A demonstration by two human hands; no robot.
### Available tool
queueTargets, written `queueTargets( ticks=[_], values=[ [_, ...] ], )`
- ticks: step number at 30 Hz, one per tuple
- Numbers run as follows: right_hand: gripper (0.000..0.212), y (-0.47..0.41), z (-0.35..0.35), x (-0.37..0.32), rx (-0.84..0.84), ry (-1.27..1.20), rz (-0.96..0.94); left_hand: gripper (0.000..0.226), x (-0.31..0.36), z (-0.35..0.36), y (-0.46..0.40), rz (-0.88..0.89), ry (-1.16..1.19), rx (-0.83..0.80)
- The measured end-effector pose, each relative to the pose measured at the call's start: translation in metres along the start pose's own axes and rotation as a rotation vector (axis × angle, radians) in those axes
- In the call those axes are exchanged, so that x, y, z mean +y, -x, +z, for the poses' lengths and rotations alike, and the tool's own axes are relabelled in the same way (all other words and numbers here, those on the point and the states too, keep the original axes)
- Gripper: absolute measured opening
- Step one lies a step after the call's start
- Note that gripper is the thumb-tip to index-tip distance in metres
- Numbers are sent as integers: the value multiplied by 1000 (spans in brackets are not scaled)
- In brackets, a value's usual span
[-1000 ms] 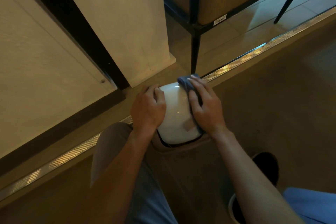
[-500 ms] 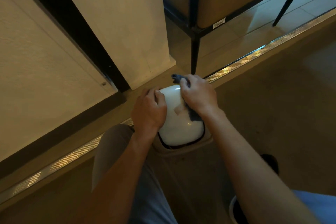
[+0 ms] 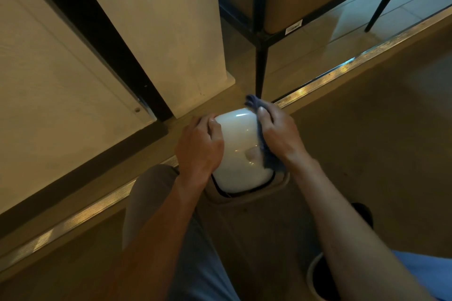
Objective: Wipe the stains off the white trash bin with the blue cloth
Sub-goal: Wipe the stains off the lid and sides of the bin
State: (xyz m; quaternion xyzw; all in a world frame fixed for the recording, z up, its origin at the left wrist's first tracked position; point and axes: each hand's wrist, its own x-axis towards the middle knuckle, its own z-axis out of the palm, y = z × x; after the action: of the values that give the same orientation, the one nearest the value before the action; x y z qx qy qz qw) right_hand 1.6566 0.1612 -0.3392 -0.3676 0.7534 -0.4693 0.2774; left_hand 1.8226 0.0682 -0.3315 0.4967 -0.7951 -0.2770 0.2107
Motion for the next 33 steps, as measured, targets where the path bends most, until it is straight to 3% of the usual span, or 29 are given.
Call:
queueTargets(
  ticks=[3, 5, 9, 12, 15, 17, 19, 21, 24, 29, 33],
  values=[
    [22, -41, -3, -20, -243, 204, -6, 39, 0, 2, -1, 0, -13, 15],
    [20, -47, -2, -28, -291, 279, -51, 39, 1, 3, -2, 2, -25, 24],
    [38, -1, 8, -16, -29, 314, -227, 40, 1, 6, -4, -16, -58, 54],
    [38, 23, 17, -14, 110, 309, -191, 41, -2, 6, -4, -9, -55, 58],
    [30, -4, 12, -29, -7, 336, -79, 42, -2, 5, -5, -4, -41, 41],
    [29, -29, 10, -43, -131, 484, -51, 43, -1, 6, -5, -8, -28, 43],
    [29, -44, 15, -52, -240, 653, -88, 41, 2, 5, -6, -24, -22, 50],
    [27, -43, 18, -53, -274, 657, -219, 36, 2, 5, -5, -22, -6, 56],
    [31, -18, 14, -25, -75, 505, -387, 39, 0, 5, -5, -9, -15, 56],
    [41, 19, 14, 9, 162, 41, -6, 48, -5, 11, -6, -3, -46, 69],
    [51, 64, 30, 14, 330, 11, 53, 48, -7, 13, -7, -10, -39, 84]
  ],
)
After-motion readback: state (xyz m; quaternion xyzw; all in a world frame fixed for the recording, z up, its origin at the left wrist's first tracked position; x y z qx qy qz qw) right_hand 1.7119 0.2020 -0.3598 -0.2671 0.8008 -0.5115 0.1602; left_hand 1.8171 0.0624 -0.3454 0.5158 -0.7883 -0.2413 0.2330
